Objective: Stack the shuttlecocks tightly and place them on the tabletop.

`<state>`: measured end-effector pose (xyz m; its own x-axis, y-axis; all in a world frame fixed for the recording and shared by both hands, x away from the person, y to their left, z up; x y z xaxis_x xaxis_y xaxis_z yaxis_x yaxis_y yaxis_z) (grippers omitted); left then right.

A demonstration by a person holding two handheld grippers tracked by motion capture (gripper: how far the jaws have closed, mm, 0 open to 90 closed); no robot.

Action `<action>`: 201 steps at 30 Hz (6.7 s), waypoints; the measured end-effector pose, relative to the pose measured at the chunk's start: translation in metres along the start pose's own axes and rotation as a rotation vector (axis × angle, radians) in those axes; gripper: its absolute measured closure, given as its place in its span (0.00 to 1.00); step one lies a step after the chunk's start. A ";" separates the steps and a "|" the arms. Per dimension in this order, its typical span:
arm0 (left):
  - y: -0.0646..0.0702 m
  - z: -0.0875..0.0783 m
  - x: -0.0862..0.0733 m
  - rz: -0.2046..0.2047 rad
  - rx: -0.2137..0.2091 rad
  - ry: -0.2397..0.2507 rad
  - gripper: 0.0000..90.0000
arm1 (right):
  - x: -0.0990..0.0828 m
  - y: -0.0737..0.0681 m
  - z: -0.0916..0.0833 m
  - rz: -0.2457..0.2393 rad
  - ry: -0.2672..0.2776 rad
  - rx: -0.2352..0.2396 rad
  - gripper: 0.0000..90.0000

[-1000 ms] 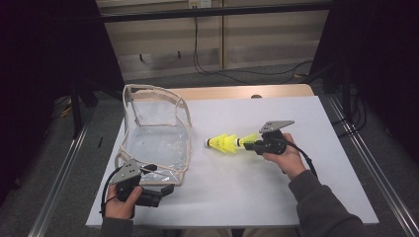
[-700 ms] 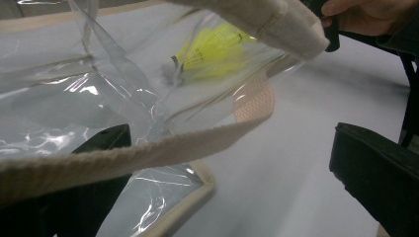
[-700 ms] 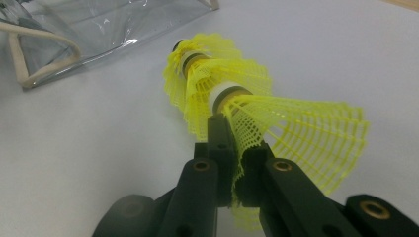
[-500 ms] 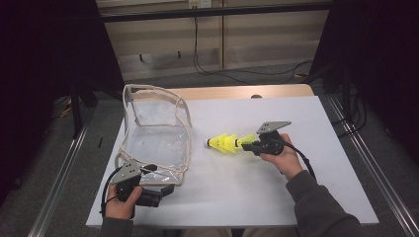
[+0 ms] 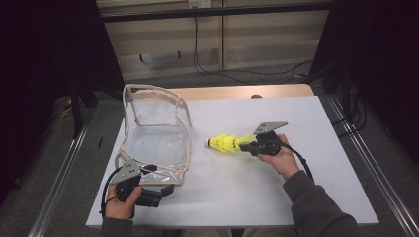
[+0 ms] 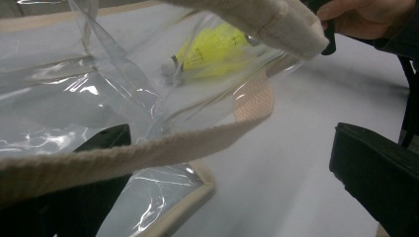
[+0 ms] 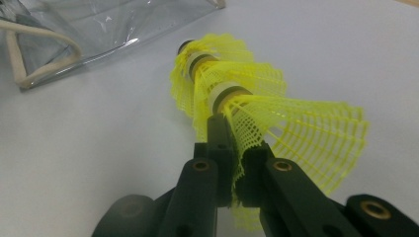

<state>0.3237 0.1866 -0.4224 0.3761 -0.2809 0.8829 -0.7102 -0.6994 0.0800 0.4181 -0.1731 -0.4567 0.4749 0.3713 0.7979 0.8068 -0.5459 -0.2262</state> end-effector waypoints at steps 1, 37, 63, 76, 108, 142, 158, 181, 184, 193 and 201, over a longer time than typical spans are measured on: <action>0.000 0.000 0.000 -0.003 0.000 0.002 0.04 | 0.000 0.000 0.000 0.001 0.001 -0.001 0.97; -0.001 -0.001 0.000 0.000 -0.002 0.006 0.04 | 0.001 -0.008 0.014 -0.005 0.012 -0.011 0.97; -0.001 0.000 0.000 -0.004 -0.006 0.009 0.04 | 0.002 -0.017 0.031 -0.004 0.016 -0.008 0.96; -0.001 0.000 0.000 -0.003 -0.006 0.008 0.04 | -0.001 -0.021 0.029 -0.004 0.005 -0.005 0.85; 0.000 -0.001 0.001 -0.003 0.003 0.006 0.03 | -0.007 -0.029 0.014 -0.003 0.007 -0.015 1.00; 0.000 -0.001 0.001 -0.005 0.000 0.012 0.03 | -0.001 -0.029 0.030 0.011 0.039 -0.069 0.95; 0.000 -0.001 0.001 -0.001 0.002 0.008 0.03 | -0.004 -0.033 0.039 0.030 0.026 -0.072 0.73; -0.001 -0.001 0.001 -0.005 -0.001 0.011 0.03 | 0.004 -0.029 0.057 0.022 0.037 -0.140 0.69; -0.001 -0.001 0.001 -0.004 -0.001 0.011 0.03 | 0.005 -0.028 0.059 0.019 0.037 -0.142 0.70; -0.001 0.000 0.001 -0.005 -0.002 0.012 0.03 | 0.006 -0.025 0.061 0.038 0.056 -0.162 0.75; -0.001 0.000 0.001 -0.005 -0.002 0.012 0.03 | 0.006 -0.023 0.063 0.046 0.060 -0.161 0.84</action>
<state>0.3241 0.1871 -0.4215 0.3723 -0.2699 0.8880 -0.7098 -0.6992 0.0851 0.4246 -0.1110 -0.4818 0.4845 0.2999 0.8218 0.7153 -0.6767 -0.1747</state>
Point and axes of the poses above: each handheld gripper's, and its own axes: z roughly forward along the jaws, x roughly out of its top, y roughly to its right, the point moved 4 cm from there along z, roughly forward along the jaws, and after that the axes turned 10 degrees about x, right-handed, at the moved point
